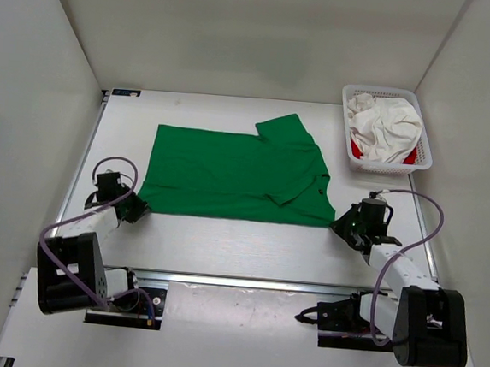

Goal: Fold and stack the t-shirts
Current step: Fold the flattened tshirt in 1/3 of the way

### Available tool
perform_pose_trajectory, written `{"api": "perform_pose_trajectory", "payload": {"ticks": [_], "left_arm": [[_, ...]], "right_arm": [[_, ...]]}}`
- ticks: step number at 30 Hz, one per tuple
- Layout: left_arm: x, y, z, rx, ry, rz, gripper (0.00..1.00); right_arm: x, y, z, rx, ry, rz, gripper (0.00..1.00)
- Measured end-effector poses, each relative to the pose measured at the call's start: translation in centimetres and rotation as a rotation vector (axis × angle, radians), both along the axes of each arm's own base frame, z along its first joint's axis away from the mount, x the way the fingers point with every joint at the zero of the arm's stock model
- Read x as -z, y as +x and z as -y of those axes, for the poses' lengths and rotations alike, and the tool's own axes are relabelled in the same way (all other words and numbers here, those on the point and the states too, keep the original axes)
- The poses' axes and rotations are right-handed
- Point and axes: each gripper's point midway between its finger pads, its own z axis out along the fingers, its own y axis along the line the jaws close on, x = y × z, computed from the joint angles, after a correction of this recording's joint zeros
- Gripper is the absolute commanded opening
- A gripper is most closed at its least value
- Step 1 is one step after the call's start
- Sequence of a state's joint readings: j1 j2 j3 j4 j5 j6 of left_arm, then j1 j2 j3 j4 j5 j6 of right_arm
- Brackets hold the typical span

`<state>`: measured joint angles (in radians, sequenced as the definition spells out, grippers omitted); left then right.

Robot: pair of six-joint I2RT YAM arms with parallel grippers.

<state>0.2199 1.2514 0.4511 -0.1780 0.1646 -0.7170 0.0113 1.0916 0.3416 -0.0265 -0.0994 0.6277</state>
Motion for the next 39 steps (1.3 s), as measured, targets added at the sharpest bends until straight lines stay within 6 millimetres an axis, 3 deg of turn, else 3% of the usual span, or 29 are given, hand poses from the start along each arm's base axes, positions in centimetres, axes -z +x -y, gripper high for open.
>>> {"api": "perform_pose_trajectory", "payload": {"ticks": [3, 6, 8, 11, 12, 13, 14, 15, 17, 19, 22, 25, 27, 30, 33, 39], "left_arm": [[-0.6, -1.1, -0.1, 0.006, 0.020, 0.007, 0.09], [-0.8, -2.7, 0.1, 0.022, 0.037, -0.004, 0.41], [-0.2, -3.8, 0.4, 0.033, 0.037, -0.036, 0.72], [-1.1, -3.4, 0.6, 0.038, 0.026, -0.007, 0.83], [-1.2, -3.5, 0.7, 0.040, 0.024, -0.012, 0.68], [-1.3, -3.7, 0.7, 0.047, 0.022, -0.034, 0.68], [-1.4, -3.8, 0.8, 0.063, 0.031, -0.047, 0.48], [-2.1, -3.5, 1.2, 0.081, 0.033, -0.045, 0.42], [-4.7, -1.3, 2.6, 0.160, 0.055, 0.037, 0.30], [-7.1, 0.8, 4.9, 0.248, 0.086, 0.140, 0.26], [-8.8, 1.8, 11.9, 0.454, 0.101, 0.236, 0.28], [-8.2, 1.4, 18.3, 0.630, 0.072, 0.239, 0.29], [-6.6, 1.2, 20.4, 0.682, 0.052, 0.210, 0.29], [-4.1, 0.8, 21.1, 0.693, 0.044, 0.148, 0.29], [-2.8, 0.3, 20.8, 0.686, 0.040, 0.128, 0.29], [-0.7, -1.0, 18.8, 0.643, 0.025, 0.097, 0.29]], "right_arm": [[0.5, -1.5, -0.3, -0.013, 0.012, -0.029, 0.00], [0.9, -3.2, -0.2, -0.010, 0.024, -0.056, 0.02], [0.7, -3.8, 0.4, 0.017, 0.029, -0.057, 0.24], [0.4, -4.4, 1.0, 0.036, 0.024, -0.052, 0.36], [0.3, -4.6, 1.0, 0.035, 0.022, -0.061, 0.33], [-0.8, -4.1, 1.0, 0.019, 0.015, -0.053, 0.33], [-1.2, -4.0, 0.7, 0.001, 0.007, -0.055, 0.27], [-1.9, -3.6, 0.5, -0.016, -0.006, -0.050, 0.22], [-3.9, -2.1, -1.0, -0.089, -0.021, 0.000, 0.00], [-5.7, -0.4, -3.4, -0.174, -0.017, 0.050, 0.00], [-6.0, 0.9, -7.2, -0.297, -0.012, 0.064, 0.00], [-4.2, 0.8, -10.5, -0.405, -0.006, 0.020, 0.00], [-2.8, 0.8, -11.4, -0.433, -0.005, -0.017, 0.00], [-1.2, 1.0, -11.6, -0.440, -0.010, -0.063, 0.00], [-0.8, 1.6, -11.8, -0.442, -0.014, -0.071, 0.00], [-0.6, 2.8, -12.1, -0.445, -0.012, -0.059, 0.00]]}}
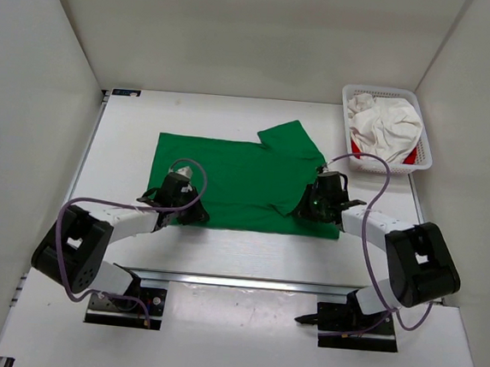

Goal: Fold and stack the t-shirts
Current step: Fold the flattened tshirt in 1/3 of the way

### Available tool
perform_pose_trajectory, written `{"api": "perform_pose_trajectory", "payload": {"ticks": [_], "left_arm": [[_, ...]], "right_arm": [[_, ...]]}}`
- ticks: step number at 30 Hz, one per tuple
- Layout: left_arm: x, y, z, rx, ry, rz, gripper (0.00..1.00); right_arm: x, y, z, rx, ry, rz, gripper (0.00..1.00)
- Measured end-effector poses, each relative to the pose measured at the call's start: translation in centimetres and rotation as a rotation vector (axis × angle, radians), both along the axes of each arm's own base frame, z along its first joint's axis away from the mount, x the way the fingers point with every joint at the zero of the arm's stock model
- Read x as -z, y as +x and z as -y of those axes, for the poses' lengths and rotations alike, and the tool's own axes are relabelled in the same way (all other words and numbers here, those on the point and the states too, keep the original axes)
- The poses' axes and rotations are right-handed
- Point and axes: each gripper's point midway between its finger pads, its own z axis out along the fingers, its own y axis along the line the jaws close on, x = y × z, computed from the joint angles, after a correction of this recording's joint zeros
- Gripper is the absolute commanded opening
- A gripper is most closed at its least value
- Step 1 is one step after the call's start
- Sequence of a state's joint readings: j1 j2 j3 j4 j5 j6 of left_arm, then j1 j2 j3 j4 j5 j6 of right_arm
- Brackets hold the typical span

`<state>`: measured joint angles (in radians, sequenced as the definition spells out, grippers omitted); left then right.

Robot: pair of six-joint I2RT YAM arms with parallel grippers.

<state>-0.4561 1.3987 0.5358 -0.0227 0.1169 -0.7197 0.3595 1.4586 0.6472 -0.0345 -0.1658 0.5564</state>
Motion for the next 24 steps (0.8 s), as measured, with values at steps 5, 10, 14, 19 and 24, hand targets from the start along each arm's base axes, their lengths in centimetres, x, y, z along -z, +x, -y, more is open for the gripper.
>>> {"api": "perform_pose_trajectory", "payload": {"ticks": [5, 10, 14, 19, 24], "left_arm": [[0.5, -0.5, -1.0, -0.029, -0.038, -0.006, 0.29], [0.4, -0.8, -0.6, -0.013, -0.048, 0.001, 0.29], [0.4, -0.9, -0.5, -0.008, -0.050, -0.001, 0.29], [0.3, -1.2, -0.7, -0.009, -0.051, -0.001, 0.29], [-0.3, -1.3, -0.7, -0.004, -0.053, 0.009, 0.30]], "right_arm": [[0.9, 0.1, -0.1, 0.000, -0.008, -0.023, 0.00], [0.8, 0.4, -0.2, 0.003, -0.002, -0.016, 0.00], [0.8, 1.1, -0.5, 0.002, 0.001, -0.017, 0.00], [0.0, 4.2, -1.6, 0.013, 0.033, 0.015, 0.00], [-2.8, 10.6, -3.2, 0.031, 0.087, 0.090, 0.00]]}}
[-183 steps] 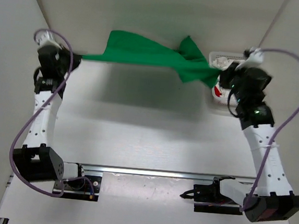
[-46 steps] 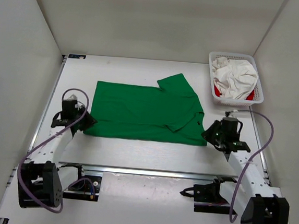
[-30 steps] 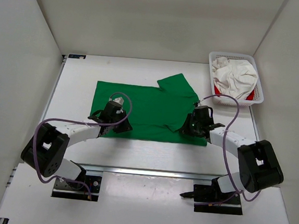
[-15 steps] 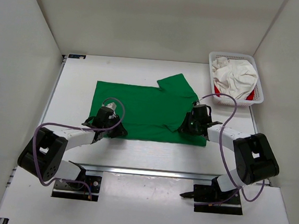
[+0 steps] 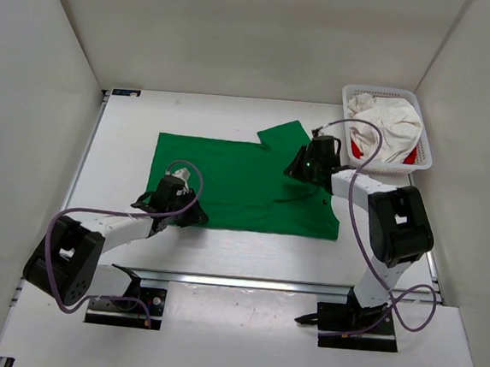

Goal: Fold and stack the t-shirts
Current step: Fold the flattened tshirt in 1/3 of the way

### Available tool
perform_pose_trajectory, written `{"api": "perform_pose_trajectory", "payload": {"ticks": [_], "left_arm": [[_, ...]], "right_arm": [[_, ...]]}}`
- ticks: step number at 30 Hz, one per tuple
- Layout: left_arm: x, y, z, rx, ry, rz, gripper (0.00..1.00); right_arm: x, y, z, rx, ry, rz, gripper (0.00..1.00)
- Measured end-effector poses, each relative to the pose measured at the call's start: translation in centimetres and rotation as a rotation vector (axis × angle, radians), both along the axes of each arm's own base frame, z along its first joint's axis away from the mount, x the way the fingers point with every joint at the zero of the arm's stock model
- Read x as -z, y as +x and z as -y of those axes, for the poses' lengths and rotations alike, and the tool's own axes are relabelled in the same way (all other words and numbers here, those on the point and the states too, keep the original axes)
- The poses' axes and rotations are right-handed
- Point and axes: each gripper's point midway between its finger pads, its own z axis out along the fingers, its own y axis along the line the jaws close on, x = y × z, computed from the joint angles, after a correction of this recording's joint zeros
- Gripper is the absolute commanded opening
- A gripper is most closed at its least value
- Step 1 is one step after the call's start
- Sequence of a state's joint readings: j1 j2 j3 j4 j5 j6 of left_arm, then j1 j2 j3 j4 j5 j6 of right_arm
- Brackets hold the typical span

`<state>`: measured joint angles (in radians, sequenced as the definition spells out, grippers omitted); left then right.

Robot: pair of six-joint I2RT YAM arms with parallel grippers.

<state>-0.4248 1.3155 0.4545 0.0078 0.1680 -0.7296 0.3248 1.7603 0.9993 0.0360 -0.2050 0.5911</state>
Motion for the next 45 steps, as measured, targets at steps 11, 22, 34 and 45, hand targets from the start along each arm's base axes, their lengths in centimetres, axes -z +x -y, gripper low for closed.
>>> {"api": "perform_pose_trajectory", "payload": {"ticks": [11, 22, 34, 45], "left_arm": [[-2.5, 0.5, 2.7, 0.070, -0.005, 0.063, 0.31], [-1.4, 0.1, 3.5, 0.096, -0.002, 0.050, 0.31], [-1.0, -0.3, 3.4, 0.103, -0.013, 0.048, 0.31], [-0.9, -0.5, 3.6, 0.112, -0.023, 0.047, 0.32]], "right_arm": [[-4.1, -4.0, 0.1, -0.034, -0.004, 0.113, 0.02], [-0.2, -2.9, -0.5, -0.139, -0.194, 0.009, 0.31], [3.3, -2.2, -2.2, -0.198, -0.411, -0.008, 0.32], [3.5, -1.8, -1.9, -0.191, -0.466, 0.001, 0.07]]}}
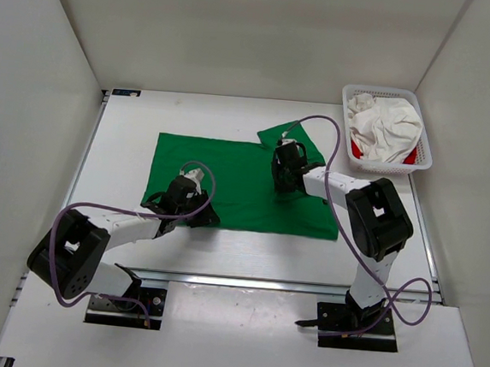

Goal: Fold and stack the t-shirts
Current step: Fold the flattened tshirt in 1/3 of the way

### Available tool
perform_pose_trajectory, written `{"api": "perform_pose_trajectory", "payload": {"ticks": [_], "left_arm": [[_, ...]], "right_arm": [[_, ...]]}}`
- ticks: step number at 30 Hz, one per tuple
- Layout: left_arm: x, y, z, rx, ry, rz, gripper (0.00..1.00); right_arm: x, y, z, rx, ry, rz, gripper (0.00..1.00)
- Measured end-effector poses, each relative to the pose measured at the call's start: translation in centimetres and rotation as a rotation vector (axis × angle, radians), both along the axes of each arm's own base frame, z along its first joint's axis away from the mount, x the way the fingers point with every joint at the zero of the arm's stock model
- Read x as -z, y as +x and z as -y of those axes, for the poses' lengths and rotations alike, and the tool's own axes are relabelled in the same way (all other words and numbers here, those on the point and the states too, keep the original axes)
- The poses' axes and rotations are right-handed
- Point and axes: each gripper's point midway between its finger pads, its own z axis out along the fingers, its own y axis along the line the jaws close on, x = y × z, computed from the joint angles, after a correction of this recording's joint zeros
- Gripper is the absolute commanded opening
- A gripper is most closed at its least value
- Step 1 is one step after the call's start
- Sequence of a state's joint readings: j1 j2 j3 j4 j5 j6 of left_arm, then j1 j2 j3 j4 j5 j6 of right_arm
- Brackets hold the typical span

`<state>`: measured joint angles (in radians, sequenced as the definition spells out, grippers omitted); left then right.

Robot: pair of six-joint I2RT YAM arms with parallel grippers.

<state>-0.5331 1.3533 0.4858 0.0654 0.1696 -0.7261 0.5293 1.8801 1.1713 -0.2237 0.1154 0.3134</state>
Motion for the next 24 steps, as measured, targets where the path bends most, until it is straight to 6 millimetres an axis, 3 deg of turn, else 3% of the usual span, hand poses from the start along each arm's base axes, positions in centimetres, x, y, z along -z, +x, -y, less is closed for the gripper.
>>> {"api": "perform_pose_trajectory", "payload": {"ticks": [5, 11, 14, 15, 20, 24], "left_arm": [[0.0, 0.0, 0.0, -0.001, -0.002, 0.002, 0.32], [-0.1, 0.1, 0.0, -0.001, -0.004, 0.006, 0.32], [-0.1, 0.0, 0.0, -0.003, -0.006, 0.006, 0.32], [-0.2, 0.1, 0.0, -0.004, -0.008, 0.009, 0.32], [-0.9, 0.5, -0.3, -0.021, -0.019, 0.029, 0.32], [-1.2, 0.8, -0.7, -0.036, -0.021, 0.034, 0.33]], "right_arm": [[-0.4, 0.0, -0.6, -0.015, 0.001, 0.007, 0.07], [-2.0, 0.5, -3.2, -0.075, 0.005, 0.052, 0.09], [-2.1, 0.7, -4.2, -0.096, -0.005, 0.061, 0.21], [-2.0, 0.8, -4.3, -0.102, -0.012, 0.060, 0.29], [-1.8, 0.5, -4.5, -0.115, -0.023, 0.052, 0.37], [-2.7, 0.4, -4.3, -0.110, -0.003, 0.059, 0.39]]}}
